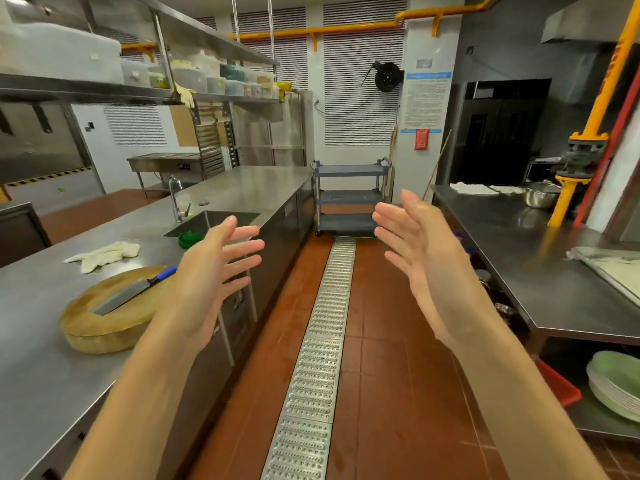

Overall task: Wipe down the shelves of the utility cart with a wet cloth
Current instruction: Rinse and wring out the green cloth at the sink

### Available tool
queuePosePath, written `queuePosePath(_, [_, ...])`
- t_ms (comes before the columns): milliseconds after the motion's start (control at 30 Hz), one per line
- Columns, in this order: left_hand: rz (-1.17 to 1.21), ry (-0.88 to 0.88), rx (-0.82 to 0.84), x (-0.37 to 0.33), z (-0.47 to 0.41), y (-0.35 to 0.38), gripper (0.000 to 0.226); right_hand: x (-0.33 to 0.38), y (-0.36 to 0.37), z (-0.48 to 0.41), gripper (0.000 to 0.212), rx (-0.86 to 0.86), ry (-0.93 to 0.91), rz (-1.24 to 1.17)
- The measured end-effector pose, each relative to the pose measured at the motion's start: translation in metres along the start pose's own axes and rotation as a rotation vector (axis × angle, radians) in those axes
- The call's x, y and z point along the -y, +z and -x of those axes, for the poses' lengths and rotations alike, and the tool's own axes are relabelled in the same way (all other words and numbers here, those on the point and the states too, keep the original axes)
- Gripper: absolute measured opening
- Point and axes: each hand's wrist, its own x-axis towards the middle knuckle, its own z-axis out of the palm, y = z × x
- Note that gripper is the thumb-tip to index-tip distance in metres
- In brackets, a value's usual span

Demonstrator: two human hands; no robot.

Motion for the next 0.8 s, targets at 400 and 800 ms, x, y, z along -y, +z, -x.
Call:
queuePosePath(400, [-0.019, -0.002, -0.011, 0.017, -0.139, 0.054, 0.039, -0.052, -0.01, -0.157, 0.075, 0.096, 0.042, -0.02])
queuePosePath(800, [-0.014, 0.004, -0.067, 0.031, -0.269, 0.082, 0.039, -0.096, -0.012, -0.284, 0.066, 0.157, 0.044, -0.09])
